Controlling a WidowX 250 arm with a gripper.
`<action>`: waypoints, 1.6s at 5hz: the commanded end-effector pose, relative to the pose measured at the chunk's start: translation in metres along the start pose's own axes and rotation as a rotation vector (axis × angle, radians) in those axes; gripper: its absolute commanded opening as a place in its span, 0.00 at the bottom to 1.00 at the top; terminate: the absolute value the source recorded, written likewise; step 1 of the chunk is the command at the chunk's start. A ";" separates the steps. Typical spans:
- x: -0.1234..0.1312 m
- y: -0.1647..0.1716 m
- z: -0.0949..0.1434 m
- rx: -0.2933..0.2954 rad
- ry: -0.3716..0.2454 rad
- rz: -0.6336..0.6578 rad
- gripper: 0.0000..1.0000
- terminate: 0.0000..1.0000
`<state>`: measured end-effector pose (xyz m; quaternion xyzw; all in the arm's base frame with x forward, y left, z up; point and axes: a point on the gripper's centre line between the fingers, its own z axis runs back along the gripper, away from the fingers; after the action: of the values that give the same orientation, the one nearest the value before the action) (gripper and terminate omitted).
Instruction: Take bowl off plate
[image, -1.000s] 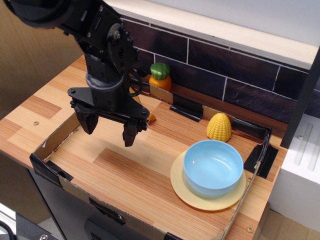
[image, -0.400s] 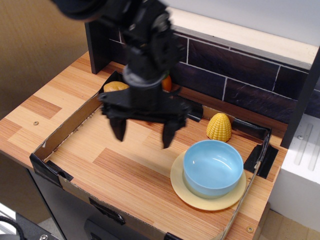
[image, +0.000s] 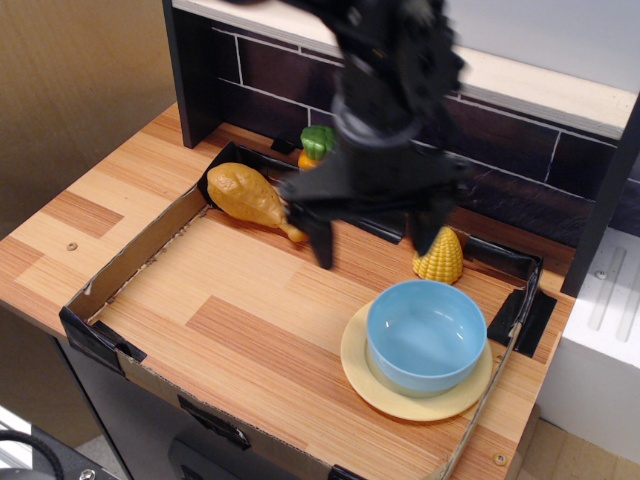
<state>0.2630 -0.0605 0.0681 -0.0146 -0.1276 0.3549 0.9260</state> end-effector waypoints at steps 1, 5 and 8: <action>-0.016 -0.036 -0.010 -0.027 -0.011 0.126 1.00 0.00; -0.029 -0.047 -0.040 0.061 0.108 0.243 1.00 0.00; -0.031 -0.041 -0.044 0.053 0.123 0.257 0.00 0.00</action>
<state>0.2704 -0.1133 0.0106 -0.0124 -0.0458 0.4692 0.8818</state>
